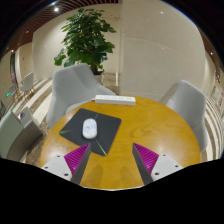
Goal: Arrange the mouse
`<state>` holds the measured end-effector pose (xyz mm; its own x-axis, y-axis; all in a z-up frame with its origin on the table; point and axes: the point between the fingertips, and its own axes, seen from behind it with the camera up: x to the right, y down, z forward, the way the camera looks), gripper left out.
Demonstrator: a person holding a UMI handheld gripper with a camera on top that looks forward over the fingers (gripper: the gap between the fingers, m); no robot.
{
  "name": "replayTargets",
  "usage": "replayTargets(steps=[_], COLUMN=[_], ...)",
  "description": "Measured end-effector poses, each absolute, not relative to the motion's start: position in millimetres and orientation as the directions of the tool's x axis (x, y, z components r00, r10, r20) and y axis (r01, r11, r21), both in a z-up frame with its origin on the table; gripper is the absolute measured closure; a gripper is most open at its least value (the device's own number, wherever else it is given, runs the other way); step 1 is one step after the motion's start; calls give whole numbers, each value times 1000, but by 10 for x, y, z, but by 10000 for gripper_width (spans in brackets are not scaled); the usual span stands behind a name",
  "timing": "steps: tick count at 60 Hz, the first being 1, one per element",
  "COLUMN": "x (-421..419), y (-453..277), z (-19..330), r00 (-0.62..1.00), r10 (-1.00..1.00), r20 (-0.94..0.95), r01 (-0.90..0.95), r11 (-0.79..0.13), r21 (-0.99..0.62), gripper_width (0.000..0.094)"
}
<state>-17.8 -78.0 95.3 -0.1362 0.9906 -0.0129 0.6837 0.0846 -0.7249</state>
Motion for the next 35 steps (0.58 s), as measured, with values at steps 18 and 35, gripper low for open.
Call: replayTargets(steps=[18,35], x=[1361,1955], y=[284,667], z=[1064,1083], r00=[-79,-95], r10=[997,994], r20=[27,44], r01=[735,730], r11=[76,100], r21=[-674,-676], gripper_width=[65,66])
